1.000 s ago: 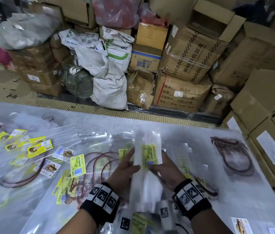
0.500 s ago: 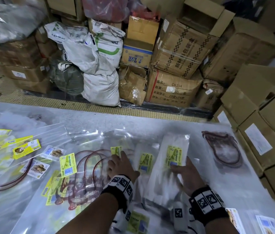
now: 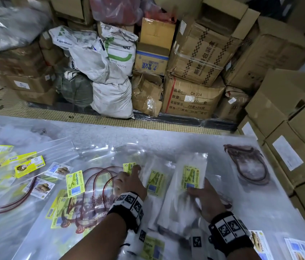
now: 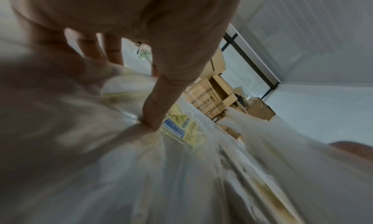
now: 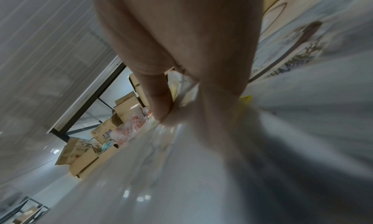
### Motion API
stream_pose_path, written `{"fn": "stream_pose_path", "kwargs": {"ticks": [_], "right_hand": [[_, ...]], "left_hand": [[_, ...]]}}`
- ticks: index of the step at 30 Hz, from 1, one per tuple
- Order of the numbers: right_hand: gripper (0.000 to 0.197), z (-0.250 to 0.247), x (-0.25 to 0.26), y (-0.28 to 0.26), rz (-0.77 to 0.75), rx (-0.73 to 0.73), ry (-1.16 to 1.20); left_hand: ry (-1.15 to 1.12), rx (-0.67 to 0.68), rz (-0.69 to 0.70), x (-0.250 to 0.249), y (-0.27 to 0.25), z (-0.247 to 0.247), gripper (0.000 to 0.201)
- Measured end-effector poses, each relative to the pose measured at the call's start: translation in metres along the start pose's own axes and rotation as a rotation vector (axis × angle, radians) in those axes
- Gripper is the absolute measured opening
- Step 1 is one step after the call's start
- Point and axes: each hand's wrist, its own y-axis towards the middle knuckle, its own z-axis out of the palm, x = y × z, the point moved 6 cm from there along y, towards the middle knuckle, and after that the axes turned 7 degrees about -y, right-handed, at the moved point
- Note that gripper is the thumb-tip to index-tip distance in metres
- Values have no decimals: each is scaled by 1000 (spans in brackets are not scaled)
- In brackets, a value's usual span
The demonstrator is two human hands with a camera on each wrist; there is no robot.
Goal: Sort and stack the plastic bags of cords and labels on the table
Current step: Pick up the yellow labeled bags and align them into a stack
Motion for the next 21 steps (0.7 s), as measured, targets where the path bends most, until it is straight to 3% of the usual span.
{"fn": "stream_pose_path", "kwargs": {"ticks": [4, 7, 11, 18, 21], "right_hand": [[48, -1, -4, 4, 2, -6, -6], [53, -4, -9, 8, -2, -27, -22], [55, -7, -15, 12, -5, -36, -25], [51, -8, -15, 13, -24, -33, -64], [50, -5, -14, 12, -34, -21, -63]], "left_hand": [[-167, 61, 86, 0, 3, 0, 80], [-200, 38, 65, 1, 1, -2, 59], [-207, 6, 208, -7, -1, -10, 32], [-401, -16, 174, 18, 9, -27, 51], [-190, -93, 186, 22, 7, -32, 54]]}}
